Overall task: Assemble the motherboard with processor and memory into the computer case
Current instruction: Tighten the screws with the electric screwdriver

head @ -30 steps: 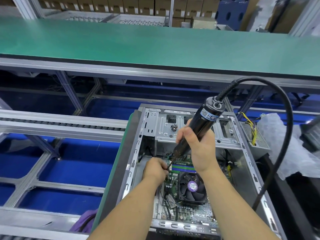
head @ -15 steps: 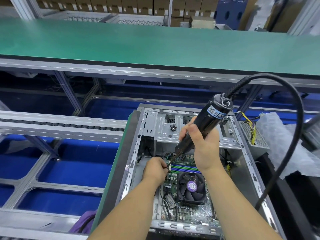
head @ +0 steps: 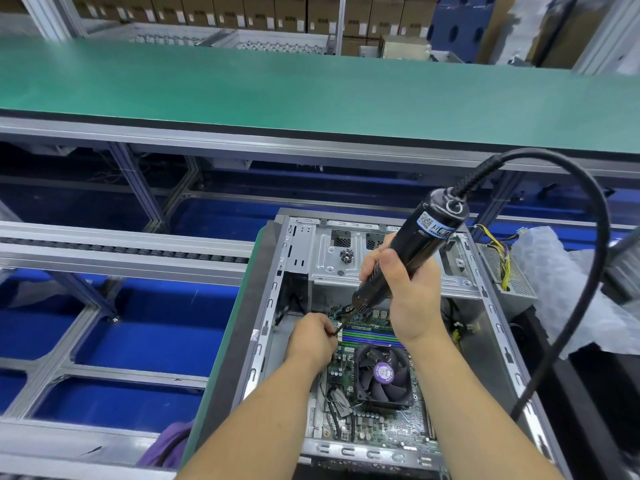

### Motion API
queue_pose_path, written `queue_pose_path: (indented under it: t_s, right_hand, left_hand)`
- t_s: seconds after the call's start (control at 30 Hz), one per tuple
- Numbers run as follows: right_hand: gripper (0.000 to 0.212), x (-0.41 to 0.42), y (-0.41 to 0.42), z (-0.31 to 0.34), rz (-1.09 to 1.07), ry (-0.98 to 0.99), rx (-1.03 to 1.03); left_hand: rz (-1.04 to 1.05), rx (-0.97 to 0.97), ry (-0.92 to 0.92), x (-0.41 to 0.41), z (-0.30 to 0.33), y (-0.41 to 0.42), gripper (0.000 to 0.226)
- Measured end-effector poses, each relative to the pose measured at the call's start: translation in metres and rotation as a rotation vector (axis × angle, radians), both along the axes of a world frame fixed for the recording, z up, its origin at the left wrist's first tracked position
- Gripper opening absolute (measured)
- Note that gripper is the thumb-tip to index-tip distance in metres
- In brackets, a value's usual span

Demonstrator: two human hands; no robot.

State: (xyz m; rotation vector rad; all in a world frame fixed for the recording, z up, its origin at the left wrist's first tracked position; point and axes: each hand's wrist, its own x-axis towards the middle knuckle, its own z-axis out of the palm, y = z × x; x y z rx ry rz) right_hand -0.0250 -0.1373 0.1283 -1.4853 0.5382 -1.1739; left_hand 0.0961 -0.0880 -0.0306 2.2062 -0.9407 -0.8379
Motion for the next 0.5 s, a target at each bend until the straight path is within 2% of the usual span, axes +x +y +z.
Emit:
queue_pose_path:
  t_s: [0.07,0.17,0.4,0.5]
  right_hand:
    - [0.011,0.0004,0.0001,0.0010,0.009,-0.020,0.004]
    - [0.016,0.0010,0.0005,0.0014,0.010,-0.023,0.010]
    - [0.018,0.0010,0.0013,0.0010,0.020,0.005,-0.020]
    - [0.029,0.0015,0.0021,0.0020,0.040,-0.003,-0.024]
  left_hand:
    - [-0.005,0.001,-0.002,-0.0003,-0.0003,-0.0001,0.012]
    - [-0.012,-0.001,-0.014,-0.0004,-0.0003,0.0003,0.008]
    - [-0.009,-0.001,-0.030,-0.0004,0.0010,-0.0002,0.014]
    - [-0.006,0.004,-0.023,-0.0008,0.0014,0.0001,0.011]
